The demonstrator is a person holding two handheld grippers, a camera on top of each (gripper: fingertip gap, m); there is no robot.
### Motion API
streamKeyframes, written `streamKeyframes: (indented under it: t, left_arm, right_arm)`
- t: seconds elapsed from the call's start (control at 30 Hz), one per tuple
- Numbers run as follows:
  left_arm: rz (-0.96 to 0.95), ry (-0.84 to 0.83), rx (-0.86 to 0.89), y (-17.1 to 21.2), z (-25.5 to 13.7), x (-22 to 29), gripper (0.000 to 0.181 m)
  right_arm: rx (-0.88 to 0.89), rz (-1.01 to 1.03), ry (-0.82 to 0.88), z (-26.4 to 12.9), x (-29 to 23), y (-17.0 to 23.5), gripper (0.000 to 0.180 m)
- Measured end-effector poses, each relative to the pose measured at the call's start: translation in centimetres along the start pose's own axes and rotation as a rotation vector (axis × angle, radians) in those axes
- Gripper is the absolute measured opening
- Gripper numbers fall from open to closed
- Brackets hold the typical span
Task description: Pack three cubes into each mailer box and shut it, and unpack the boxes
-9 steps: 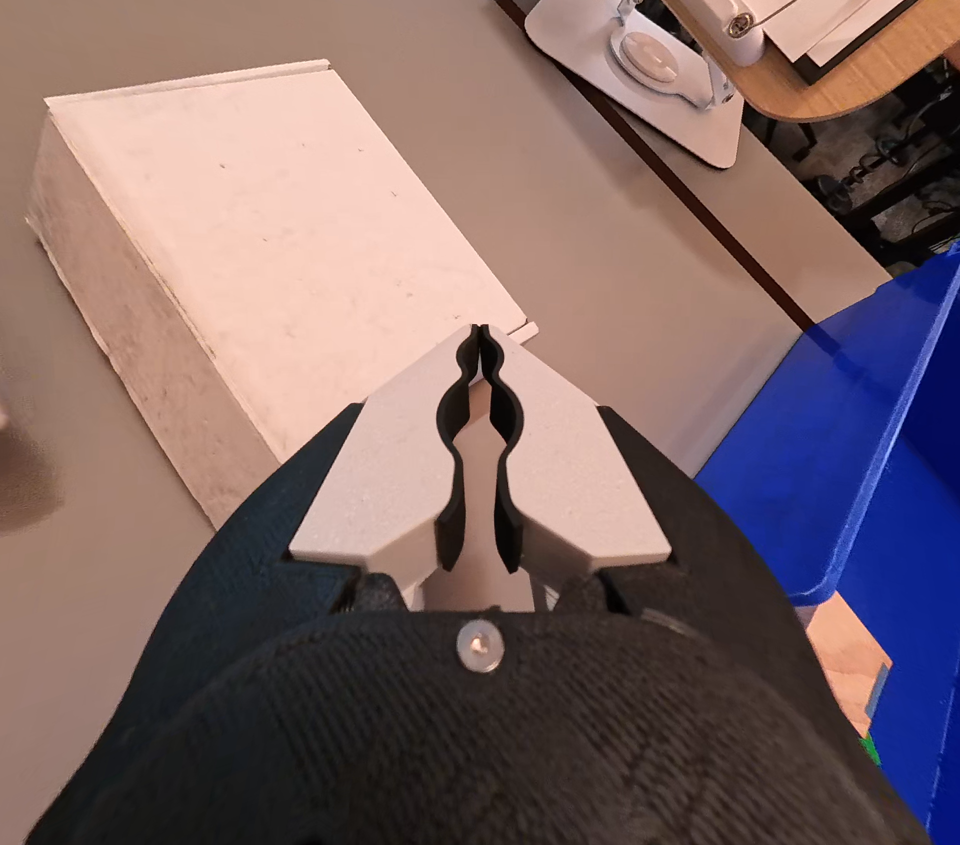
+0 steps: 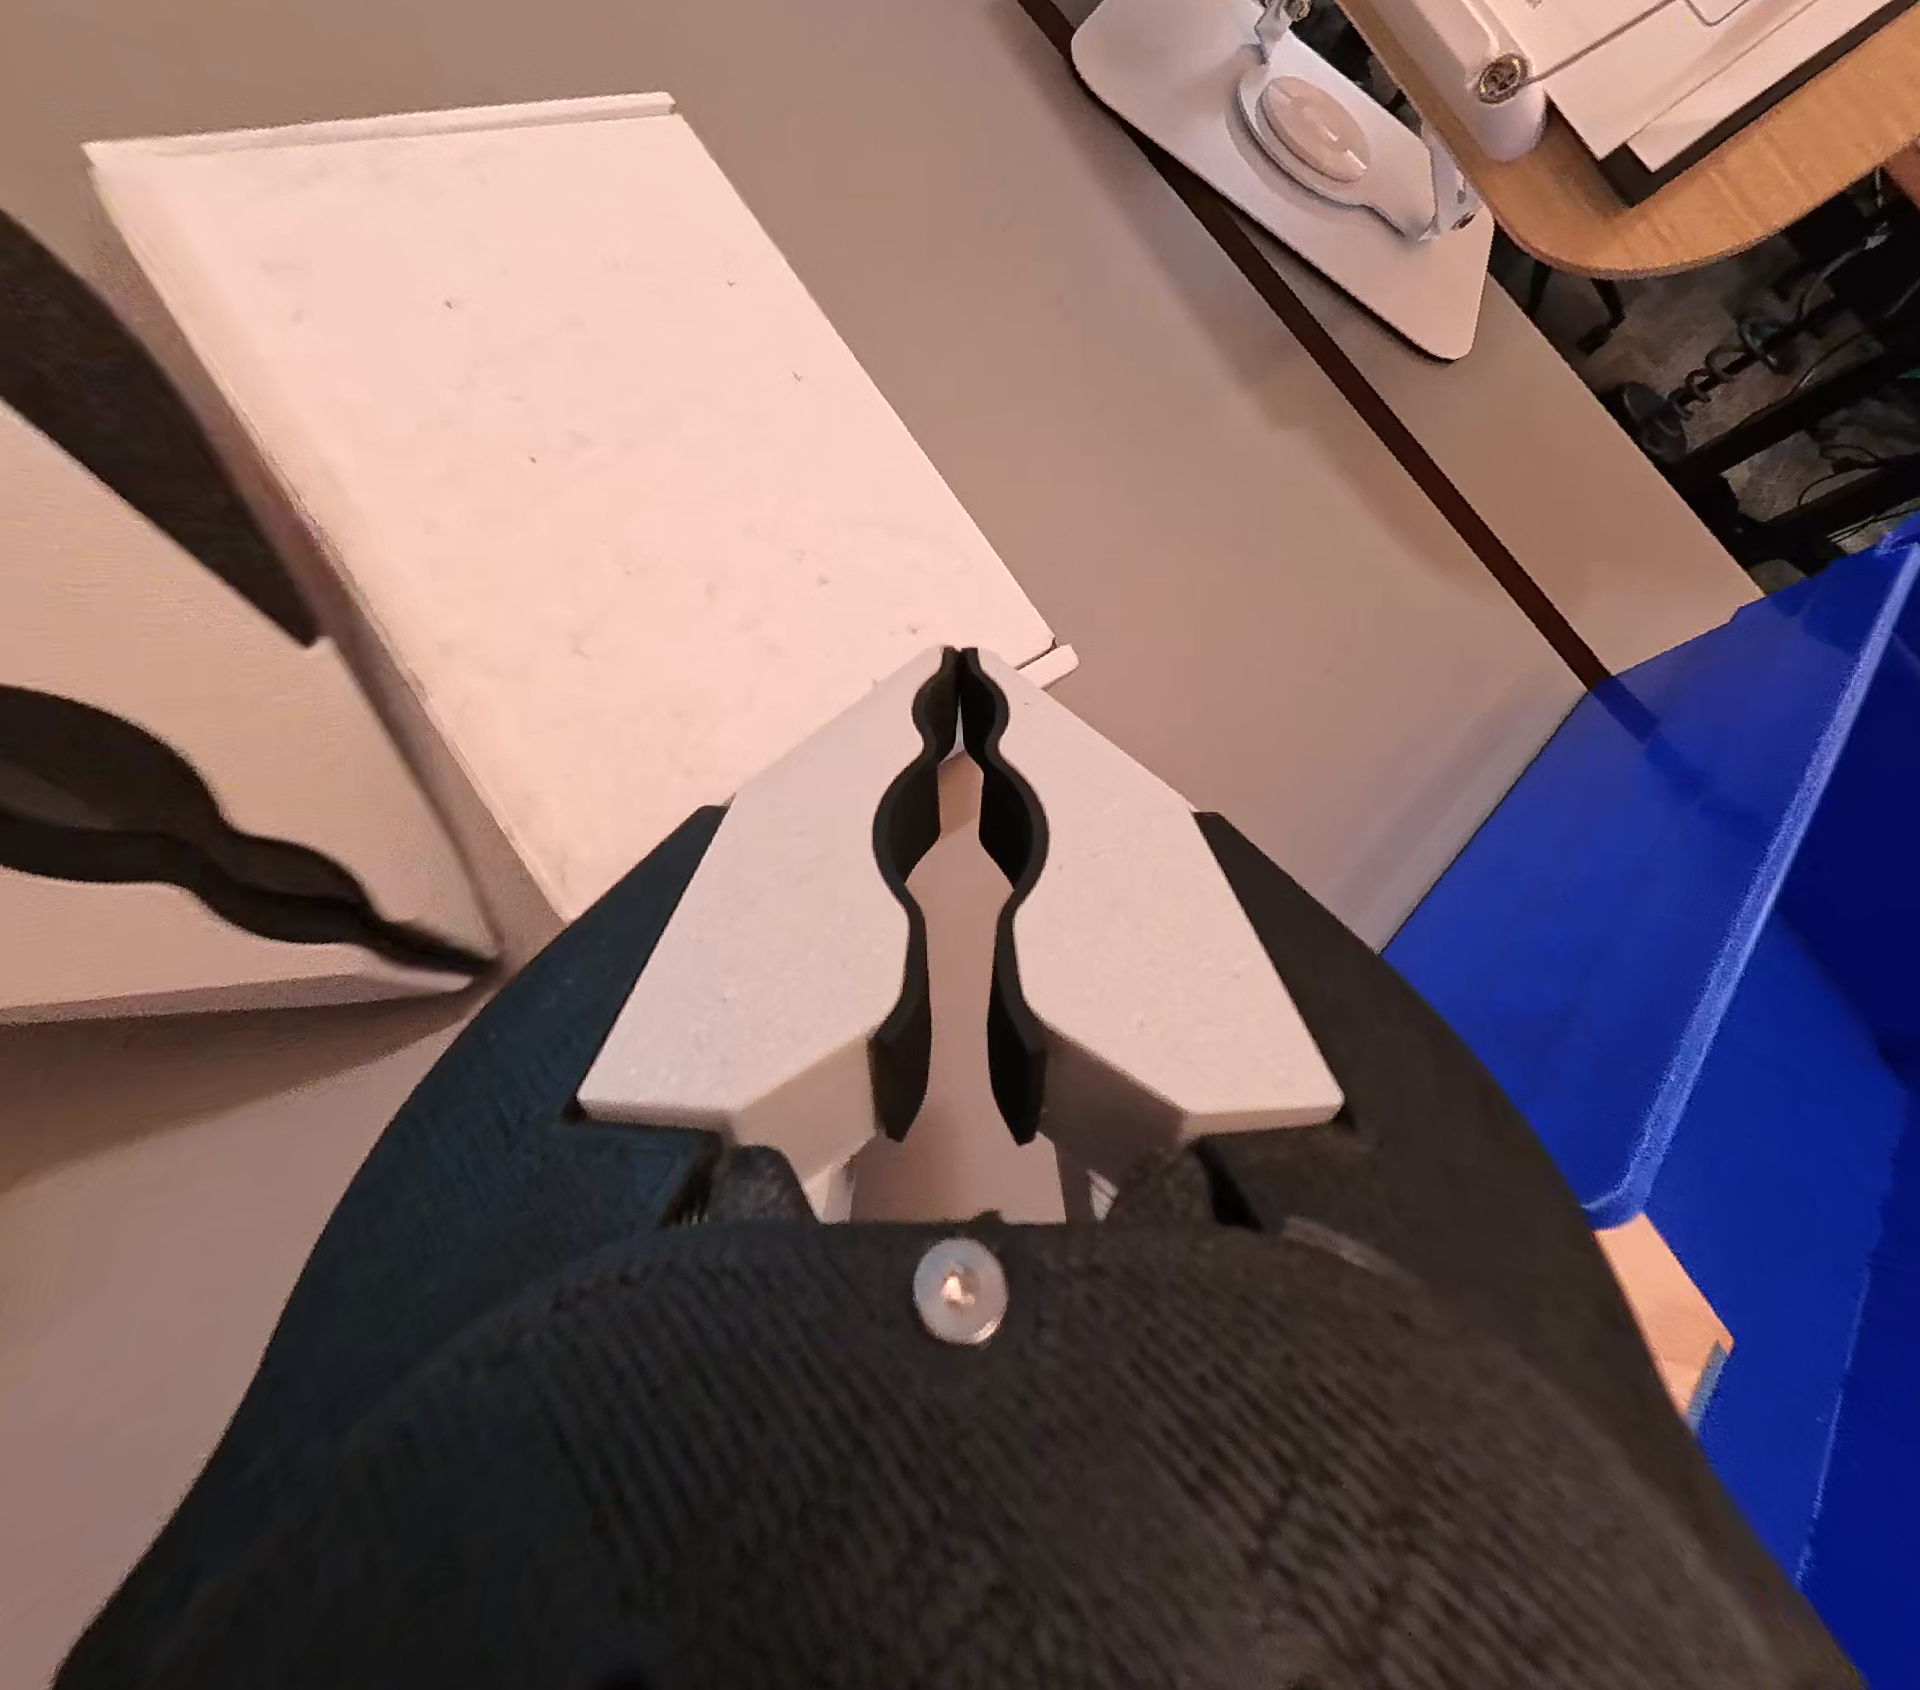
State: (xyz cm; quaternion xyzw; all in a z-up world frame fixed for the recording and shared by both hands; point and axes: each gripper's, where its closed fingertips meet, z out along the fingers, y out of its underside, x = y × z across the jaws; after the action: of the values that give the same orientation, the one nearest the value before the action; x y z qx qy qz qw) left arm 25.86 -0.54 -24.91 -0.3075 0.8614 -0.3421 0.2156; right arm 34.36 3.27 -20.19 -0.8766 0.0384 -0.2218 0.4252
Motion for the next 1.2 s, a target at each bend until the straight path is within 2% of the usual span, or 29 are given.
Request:
streamKeyframes:
  t: [0.03, 0.2, 0.3, 0.4, 0.47, 0.57, 0.67, 0.77, 0.83, 0.87, 0.97, 1.07, 1.2]
  left_arm:
    - [-0.003, -0.025, 0.003, -0.1, 0.2, -0.2, 0.000]
    - [0.155, -0.143, -0.037, 0.2, 0.9, -0.2, 0.000]
    - [0.237, -0.116, -0.015, -0.9, 0.1, 0.9, 0.000]
    - [0.302, -0.136, -0.064, -0.7, 0.8, -0.2, 0.000]
    - [0.275, -0.103, -0.053, -0.8, 1.4, 0.1, 0.000]
    - [0.341, -0.163, -0.065, -0.7, 1.6, 0.0, 0.000]
    - [0.355, -0.162, -0.099, 0.5, 0.1, 0.1, 0.000]
    - [0.258, -0.090, -0.075, 2.3, -3.1, 0.3, 0.000]
    - [0.174, -0.058, -0.048, 3.9, -5.4, 0.1, 0.000]
    - [0.143, -0.055, -0.029, 4.6, -6.5, -0.1, 0.000]
    - [0.064, -0.031, 0.014, 6.9, -8.5, -0.2, 0.000]
    - [0.040, -0.024, 0.010, 8.3, -8.7, -0.7, 0.000]
    - [0.045, 0.003, 0.034, 7.7, -7.7, -1.2, 0.000]
  right_arm:
    - [-0.003, -0.003, 0.001, 0.0, 0.0, 0.0, 0.000]
    - [-0.017, -0.026, 0.001, 0.1, 0.0, 0.0, 0.000]
    - [-0.011, -0.027, 0.006, 0.1, 0.0, 0.0, 0.000]
    - [-0.004, -0.031, -0.031, 0.0, -0.3, -0.1, 0.000]
    - [-0.005, -0.037, -0.030, 0.2, -0.4, -0.2, 0.000]
    - [-0.031, -0.078, -0.002, 0.2, -0.3, -0.2, 0.000]
    - [-0.023, -0.084, 0.008, 0.2, -0.3, -0.2, 0.000]
    - [-0.011, -0.126, 0.036, 0.1, -0.1, -0.3, 0.000]
    - [-0.017, -0.199, 0.131, -0.5, 0.9, -0.6, 0.000]
    - [0.058, -0.211, 0.145, -1.1, 0.9, -1.9, 0.000]
    - [0.270, -0.064, 0.004, -2.5, -0.6, -5.9, 0.000]
    - [0.175, -0.192, -0.023, -0.8, -1.0, -6.5, 0.000]
    - [0.049, -0.341, -0.119, 2.8, -2.8, -7.8, 0.000]
